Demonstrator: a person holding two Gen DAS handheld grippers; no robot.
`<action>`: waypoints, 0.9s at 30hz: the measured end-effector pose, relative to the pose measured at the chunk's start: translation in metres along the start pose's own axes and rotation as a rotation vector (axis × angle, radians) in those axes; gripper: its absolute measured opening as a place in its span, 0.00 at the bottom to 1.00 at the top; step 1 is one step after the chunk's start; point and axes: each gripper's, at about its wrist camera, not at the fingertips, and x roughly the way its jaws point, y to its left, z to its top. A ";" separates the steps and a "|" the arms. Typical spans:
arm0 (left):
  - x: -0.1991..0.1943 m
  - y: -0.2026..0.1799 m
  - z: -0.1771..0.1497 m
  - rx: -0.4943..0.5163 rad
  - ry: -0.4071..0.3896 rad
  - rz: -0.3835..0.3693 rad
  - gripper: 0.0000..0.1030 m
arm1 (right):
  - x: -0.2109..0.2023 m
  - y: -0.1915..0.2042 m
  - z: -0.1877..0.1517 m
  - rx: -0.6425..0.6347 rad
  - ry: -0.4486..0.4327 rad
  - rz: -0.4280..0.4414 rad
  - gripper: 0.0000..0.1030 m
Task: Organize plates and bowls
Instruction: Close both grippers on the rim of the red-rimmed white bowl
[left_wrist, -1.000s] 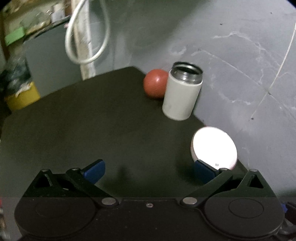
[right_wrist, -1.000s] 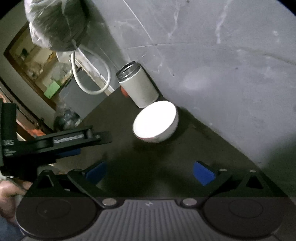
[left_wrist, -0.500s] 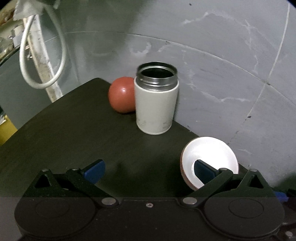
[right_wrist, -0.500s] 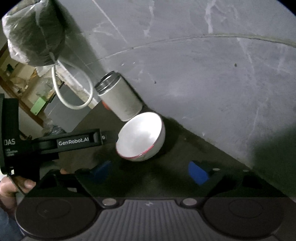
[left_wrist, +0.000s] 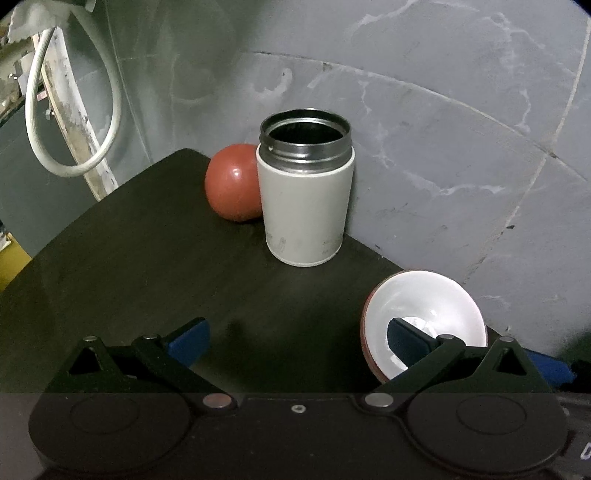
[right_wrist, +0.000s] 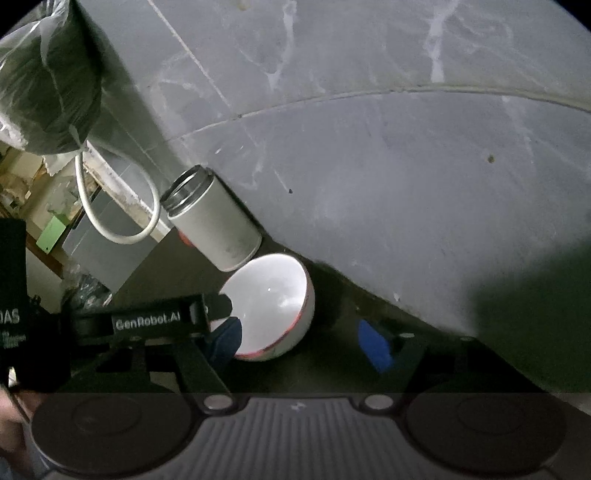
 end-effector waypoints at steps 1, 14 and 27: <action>0.001 0.000 0.001 -0.003 0.001 -0.004 0.98 | 0.003 0.000 0.001 0.003 0.002 -0.003 0.72; 0.012 -0.002 -0.001 0.000 0.035 -0.047 0.78 | 0.018 0.005 0.004 -0.040 0.031 -0.055 0.49; 0.020 0.002 -0.001 -0.080 0.107 -0.104 0.48 | 0.020 0.011 0.008 -0.094 0.050 -0.072 0.43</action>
